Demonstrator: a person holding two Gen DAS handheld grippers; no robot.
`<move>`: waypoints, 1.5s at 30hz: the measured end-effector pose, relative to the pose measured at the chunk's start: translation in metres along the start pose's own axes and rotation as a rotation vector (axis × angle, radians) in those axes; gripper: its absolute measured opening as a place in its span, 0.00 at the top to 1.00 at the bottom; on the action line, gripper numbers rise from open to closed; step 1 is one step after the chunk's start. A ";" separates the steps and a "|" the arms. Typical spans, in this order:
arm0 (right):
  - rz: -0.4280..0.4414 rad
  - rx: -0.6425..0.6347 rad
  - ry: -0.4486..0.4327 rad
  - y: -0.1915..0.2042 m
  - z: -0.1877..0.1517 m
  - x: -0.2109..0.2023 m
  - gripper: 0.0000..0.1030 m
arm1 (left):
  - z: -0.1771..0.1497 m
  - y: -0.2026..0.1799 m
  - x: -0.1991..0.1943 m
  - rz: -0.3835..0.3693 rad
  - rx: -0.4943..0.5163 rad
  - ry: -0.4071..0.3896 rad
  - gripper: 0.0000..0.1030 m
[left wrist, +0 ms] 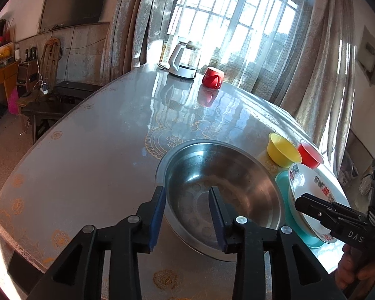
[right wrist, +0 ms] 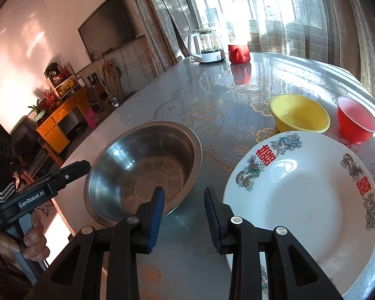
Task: Organize plates and bowls
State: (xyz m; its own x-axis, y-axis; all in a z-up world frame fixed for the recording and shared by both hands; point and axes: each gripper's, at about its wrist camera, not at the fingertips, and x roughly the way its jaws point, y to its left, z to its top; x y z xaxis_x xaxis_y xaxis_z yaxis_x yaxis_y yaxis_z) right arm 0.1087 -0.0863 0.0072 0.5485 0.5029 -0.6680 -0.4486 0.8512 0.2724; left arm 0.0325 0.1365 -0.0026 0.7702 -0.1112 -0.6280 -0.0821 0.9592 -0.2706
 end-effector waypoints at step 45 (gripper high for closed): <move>-0.196 0.484 0.011 -0.203 0.076 0.029 0.78 | 0.097 -0.175 0.185 -0.225 0.043 0.281 0.67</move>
State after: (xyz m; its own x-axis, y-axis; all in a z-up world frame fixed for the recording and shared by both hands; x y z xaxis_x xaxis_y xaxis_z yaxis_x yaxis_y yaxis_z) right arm 0.2693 -0.2331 -0.0148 0.5808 0.3281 -0.7450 0.0401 0.9025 0.4288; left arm 0.2503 -0.0266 -0.0008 0.5618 -0.3822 -0.7337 0.1011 0.9119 -0.3977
